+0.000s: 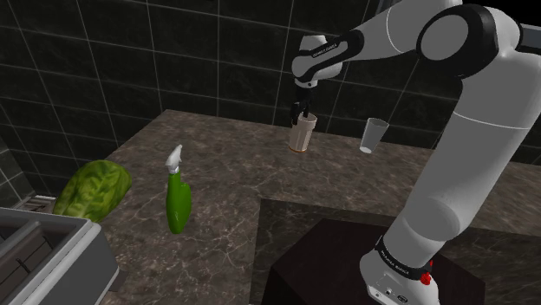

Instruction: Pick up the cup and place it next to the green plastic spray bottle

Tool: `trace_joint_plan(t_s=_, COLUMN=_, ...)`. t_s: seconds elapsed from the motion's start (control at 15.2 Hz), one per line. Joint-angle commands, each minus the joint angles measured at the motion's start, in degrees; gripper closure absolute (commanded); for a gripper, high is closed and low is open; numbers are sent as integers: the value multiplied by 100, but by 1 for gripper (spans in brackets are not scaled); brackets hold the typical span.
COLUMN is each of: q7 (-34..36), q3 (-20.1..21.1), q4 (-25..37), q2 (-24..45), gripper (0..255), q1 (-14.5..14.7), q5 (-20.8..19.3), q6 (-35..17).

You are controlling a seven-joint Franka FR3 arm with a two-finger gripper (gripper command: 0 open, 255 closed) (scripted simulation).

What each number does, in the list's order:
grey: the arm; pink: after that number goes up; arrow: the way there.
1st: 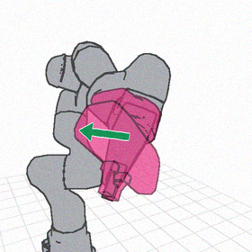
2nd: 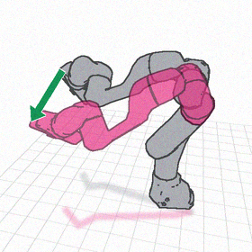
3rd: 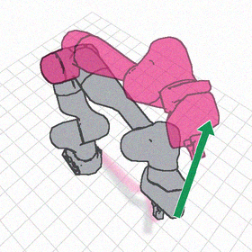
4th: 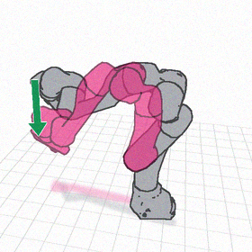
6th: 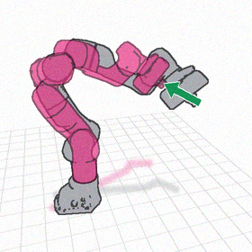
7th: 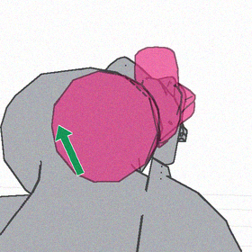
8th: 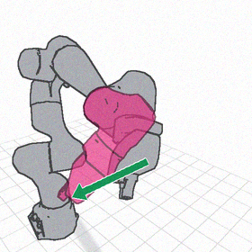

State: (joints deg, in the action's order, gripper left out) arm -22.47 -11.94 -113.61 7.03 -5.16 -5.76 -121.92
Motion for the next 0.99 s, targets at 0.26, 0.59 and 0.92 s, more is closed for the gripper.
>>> trace_joint_plan(t_s=0.26, q7=-26, q3=-15, q4=-201, q2=196, gripper=0, q1=-34, q5=26, q6=-400)
trace_joint_plan(t_s=0.59, q7=-26, q3=-14, q4=-199, q2=197, gripper=0, q1=-34, q5=26, q6=-400)
trace_joint_plan(t_s=0.92, q7=-26, q3=-14, q4=-199, q2=197, gripper=255, q1=-34, q5=26, q6=-399)
